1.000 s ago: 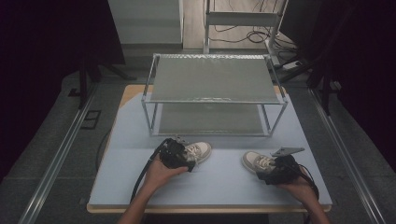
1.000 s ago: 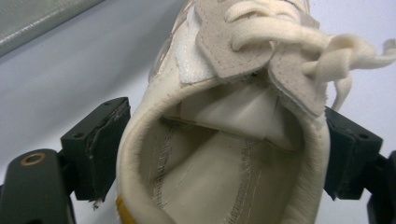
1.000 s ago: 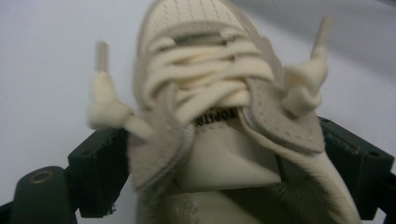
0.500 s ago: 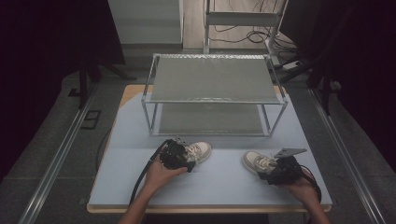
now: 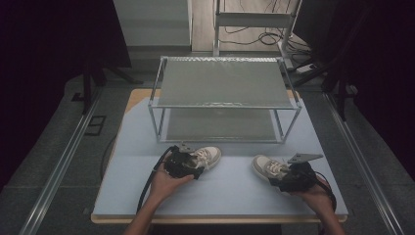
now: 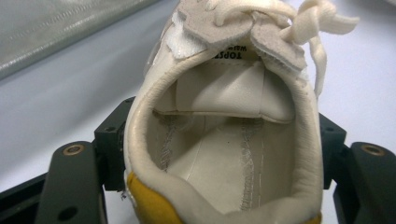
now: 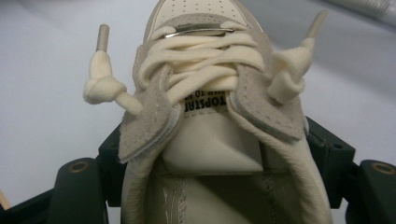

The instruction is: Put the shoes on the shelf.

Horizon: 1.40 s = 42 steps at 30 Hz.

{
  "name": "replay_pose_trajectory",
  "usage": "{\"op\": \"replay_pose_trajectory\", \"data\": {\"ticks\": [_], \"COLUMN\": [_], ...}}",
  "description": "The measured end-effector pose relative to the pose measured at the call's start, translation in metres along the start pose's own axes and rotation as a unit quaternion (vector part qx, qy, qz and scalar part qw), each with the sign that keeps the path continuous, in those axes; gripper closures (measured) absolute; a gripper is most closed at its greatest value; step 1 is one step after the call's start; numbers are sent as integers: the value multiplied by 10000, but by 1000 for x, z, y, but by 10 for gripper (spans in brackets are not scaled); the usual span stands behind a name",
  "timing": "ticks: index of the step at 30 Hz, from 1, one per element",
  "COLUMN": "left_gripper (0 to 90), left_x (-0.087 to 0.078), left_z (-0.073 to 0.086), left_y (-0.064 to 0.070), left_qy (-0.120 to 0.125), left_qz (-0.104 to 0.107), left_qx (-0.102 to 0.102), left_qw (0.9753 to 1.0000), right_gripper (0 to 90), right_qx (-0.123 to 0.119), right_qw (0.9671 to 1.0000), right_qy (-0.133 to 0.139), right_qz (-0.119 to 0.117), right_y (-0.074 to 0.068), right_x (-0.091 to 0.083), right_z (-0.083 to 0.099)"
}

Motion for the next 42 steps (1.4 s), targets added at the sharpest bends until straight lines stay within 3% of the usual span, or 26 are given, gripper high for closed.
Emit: {"op": "replay_pose_trajectory", "data": {"ticks": [15,26,42], "left_gripper": [291,292,293], "left_x": [-5,3,16], "left_z": [-23,-42,-60], "left_y": [-15,-19,-28], "left_qy": [284,338,352], "left_qz": [-12,-3,-119], "left_qx": [-196,-287,-376], "left_qw": [9994,9990,9986], "right_gripper": [277,276,276], "right_qx": [76,129,287], "right_qw": [9996,9990,9977], "right_qy": [263,401,463], "right_qz": [50,154,413], "right_y": [-5,-9,0], "right_x": [11,29,46], "right_z": [-38,-76,-106]}}
Point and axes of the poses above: each handheld gripper's, and its own axes: x roughly forward along the jaws, z roughly out of its underside, y roughly to its right, the point moved 10 cm from there along x, roughly forward along the jaws, and after that the axes turned 6 degrees about -z, right-handed, at the moved point
